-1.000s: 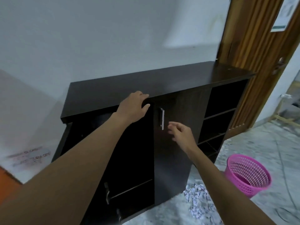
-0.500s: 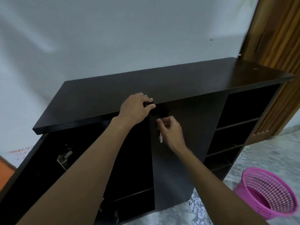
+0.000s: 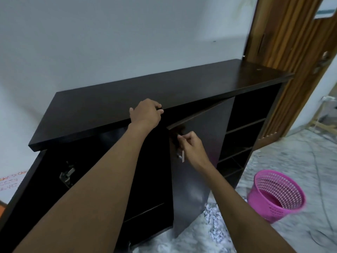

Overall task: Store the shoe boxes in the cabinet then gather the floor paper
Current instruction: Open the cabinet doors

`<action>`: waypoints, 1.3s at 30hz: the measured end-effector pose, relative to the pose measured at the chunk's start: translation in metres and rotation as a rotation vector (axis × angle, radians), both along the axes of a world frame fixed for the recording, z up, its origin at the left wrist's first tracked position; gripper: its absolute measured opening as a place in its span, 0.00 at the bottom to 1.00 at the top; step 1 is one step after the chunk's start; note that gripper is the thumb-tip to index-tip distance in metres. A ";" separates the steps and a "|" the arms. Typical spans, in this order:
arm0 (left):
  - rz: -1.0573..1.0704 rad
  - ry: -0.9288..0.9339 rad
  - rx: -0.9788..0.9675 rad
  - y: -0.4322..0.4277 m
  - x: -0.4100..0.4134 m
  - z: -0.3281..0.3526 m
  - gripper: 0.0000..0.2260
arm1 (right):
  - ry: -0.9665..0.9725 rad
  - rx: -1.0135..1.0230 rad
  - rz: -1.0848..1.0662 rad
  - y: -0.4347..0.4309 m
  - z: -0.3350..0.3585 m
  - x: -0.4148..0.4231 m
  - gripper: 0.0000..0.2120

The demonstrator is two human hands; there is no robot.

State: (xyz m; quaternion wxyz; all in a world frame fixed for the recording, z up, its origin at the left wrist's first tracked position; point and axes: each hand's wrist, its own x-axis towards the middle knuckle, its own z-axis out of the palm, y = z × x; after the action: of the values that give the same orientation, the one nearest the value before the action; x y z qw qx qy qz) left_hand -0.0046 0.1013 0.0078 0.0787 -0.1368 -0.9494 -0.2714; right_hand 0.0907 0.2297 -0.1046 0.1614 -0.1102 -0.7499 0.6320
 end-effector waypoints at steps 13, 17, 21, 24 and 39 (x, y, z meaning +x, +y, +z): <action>-0.033 0.075 -0.056 0.013 0.016 -0.008 0.14 | -0.332 -0.026 -0.108 0.079 0.047 0.126 0.28; -0.191 0.139 -0.210 0.039 0.017 -0.014 0.19 | -0.404 0.169 -0.231 0.114 0.077 0.146 0.21; -0.292 0.168 -0.352 0.072 0.017 -0.014 0.25 | -0.430 0.729 -0.461 0.122 0.086 0.150 0.20; -0.340 0.165 -0.364 0.092 0.012 -0.014 0.27 | -0.523 1.071 -0.637 0.117 0.076 0.147 0.22; -0.318 0.235 -0.367 0.112 0.009 -0.031 0.27 | -0.453 1.234 -0.761 0.169 0.026 0.143 0.39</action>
State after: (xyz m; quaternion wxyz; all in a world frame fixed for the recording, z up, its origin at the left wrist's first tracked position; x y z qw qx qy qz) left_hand 0.0042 0.2133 -0.0236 0.1186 -0.3269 -0.9337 -0.0857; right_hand 0.2341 0.3990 -0.0784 0.2424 -0.3782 -0.8926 -0.0395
